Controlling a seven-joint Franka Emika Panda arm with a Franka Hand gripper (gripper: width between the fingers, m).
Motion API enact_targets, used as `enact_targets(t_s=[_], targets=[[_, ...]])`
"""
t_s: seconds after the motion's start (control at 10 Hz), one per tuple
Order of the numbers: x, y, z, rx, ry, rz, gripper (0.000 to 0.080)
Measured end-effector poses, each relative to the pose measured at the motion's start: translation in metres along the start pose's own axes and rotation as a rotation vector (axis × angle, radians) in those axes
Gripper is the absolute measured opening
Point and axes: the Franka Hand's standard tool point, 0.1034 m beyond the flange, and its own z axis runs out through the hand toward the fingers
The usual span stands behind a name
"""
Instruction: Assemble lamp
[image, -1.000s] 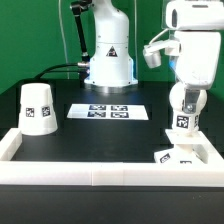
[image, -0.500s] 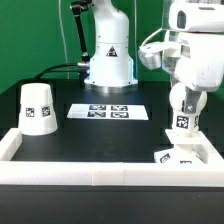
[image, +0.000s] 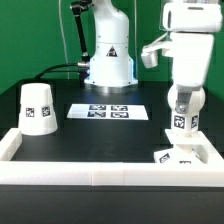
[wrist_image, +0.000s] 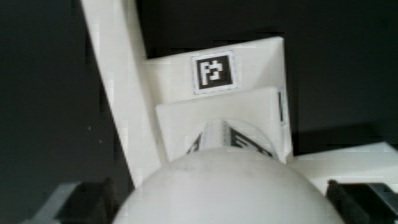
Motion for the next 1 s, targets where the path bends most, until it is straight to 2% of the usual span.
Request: enact_targets(t_s=[0.4, 1.0], targets=[[0.0044, -0.0014, 0.0006, -0.009, 0.009, 0.434, 0.0576], [0.0049, -0.0013, 0.0004, 0.000, 0.017, 0.829, 0.0576]])
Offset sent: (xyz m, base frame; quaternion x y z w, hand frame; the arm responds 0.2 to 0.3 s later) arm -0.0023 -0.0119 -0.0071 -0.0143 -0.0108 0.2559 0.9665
